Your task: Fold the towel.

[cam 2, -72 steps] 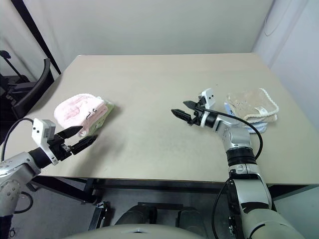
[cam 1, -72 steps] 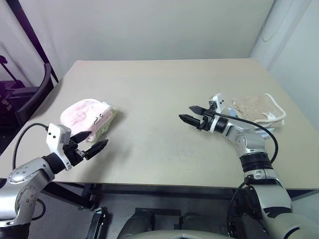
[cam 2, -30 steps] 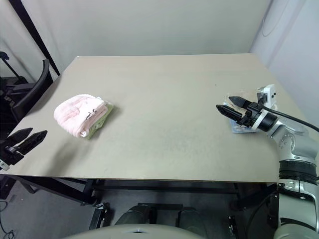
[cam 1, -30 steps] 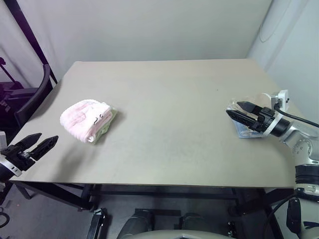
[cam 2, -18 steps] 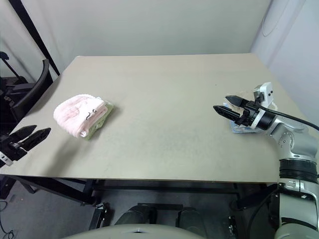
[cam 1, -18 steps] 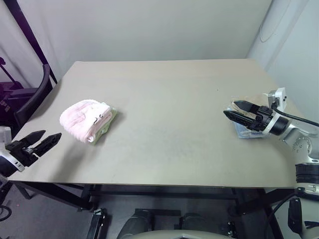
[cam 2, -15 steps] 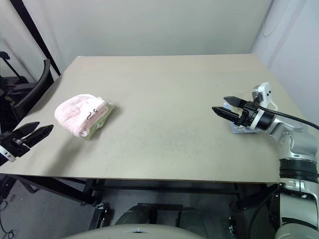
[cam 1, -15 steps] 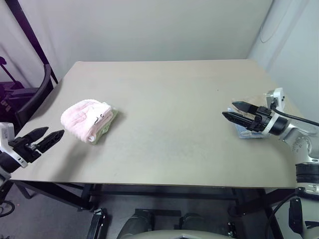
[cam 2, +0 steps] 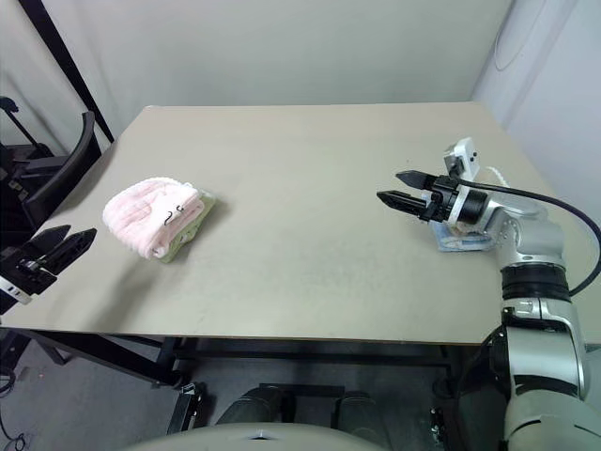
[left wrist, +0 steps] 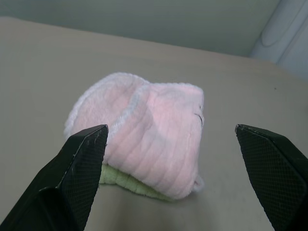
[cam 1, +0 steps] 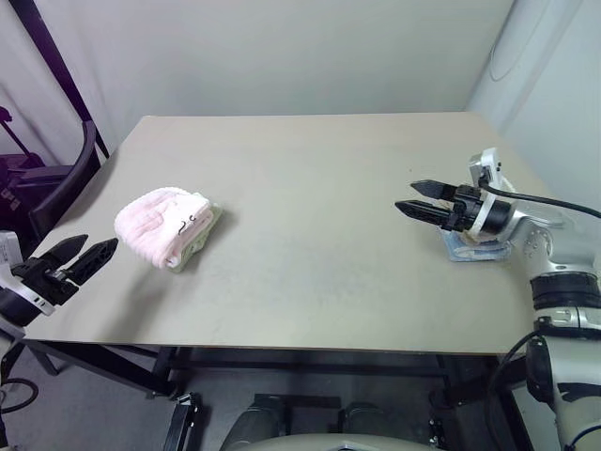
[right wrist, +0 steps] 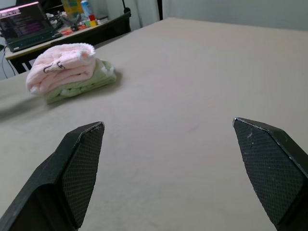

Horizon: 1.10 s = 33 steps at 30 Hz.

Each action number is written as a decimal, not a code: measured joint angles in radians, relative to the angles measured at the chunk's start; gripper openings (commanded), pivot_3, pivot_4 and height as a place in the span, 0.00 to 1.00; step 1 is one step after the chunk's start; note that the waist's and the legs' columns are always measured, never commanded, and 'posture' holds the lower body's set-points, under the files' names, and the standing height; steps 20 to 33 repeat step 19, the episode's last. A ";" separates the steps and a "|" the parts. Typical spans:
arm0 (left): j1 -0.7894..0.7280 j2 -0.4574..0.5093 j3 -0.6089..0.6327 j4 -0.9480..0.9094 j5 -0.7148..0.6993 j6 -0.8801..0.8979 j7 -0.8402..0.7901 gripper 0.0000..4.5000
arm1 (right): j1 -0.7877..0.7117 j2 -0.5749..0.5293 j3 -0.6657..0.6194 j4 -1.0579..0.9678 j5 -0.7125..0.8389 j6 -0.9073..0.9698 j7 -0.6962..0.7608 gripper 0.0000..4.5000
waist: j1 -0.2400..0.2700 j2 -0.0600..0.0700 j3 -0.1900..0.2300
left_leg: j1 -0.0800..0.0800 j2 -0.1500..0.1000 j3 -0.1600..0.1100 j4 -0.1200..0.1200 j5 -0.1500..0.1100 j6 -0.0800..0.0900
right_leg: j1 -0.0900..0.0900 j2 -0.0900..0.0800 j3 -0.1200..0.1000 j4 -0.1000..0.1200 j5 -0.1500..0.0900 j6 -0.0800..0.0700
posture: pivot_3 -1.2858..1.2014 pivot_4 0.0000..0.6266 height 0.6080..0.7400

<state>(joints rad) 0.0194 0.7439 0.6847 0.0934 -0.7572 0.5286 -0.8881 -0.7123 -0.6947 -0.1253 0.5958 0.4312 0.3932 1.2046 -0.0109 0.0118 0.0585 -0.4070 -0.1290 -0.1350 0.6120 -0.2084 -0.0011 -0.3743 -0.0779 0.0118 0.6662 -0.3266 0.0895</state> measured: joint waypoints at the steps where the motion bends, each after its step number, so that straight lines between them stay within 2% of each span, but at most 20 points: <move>1: -0.006 0.003 0.003 0.000 -0.001 -0.001 0.000 1.00 | -0.009 0.000 -0.001 0.018 -0.006 -0.013 0.002 1.00 | -0.001 0.000 0.000 | 0.000 0.000 0.000 0.000 0.000 0.000 | 0.000 0.000 0.000 0.000 0.000 0.000 | 0.52 0.00 1.00; 10: -0.087 0.016 -0.029 0.040 0.012 -0.038 -0.014 1.00 | -0.015 0.004 -0.018 0.090 -0.034 -0.102 0.004 1.00 | -0.003 0.000 0.000 | 0.001 0.000 0.000 0.000 0.000 0.000 | 0.000 0.001 0.000 0.001 0.001 0.002 | 0.52 0.00 1.00; 13: -0.111 0.020 -0.037 0.067 0.019 -0.040 -0.021 1.00 | -0.038 0.041 -0.017 0.093 -0.038 -0.119 -0.002 1.00 | -0.012 0.000 0.000 | 0.001 0.000 0.001 -0.001 0.001 0.000 | -0.001 0.001 0.002 0.002 0.002 0.002 | 0.52 0.00 1.00; 19: -0.052 0.007 -0.028 0.044 0.023 -0.059 -0.038 1.00 | -0.089 0.052 0.001 0.155 -0.074 -0.158 0.027 1.00 | -0.010 -0.001 -0.001 | 0.001 0.000 0.001 -0.001 0.001 0.002 | -0.002 0.001 0.003 0.003 0.002 0.002 | 0.52 0.00 1.00; 33: -0.052 0.007 -0.028 0.044 0.023 -0.059 -0.038 1.00 | -0.089 0.052 0.001 0.155 -0.074 -0.158 0.027 1.00 | -0.010 -0.001 -0.001 | 0.001 0.000 0.001 -0.001 0.001 0.002 | -0.002 0.001 0.003 0.003 0.002 0.002 | 0.52 0.00 1.00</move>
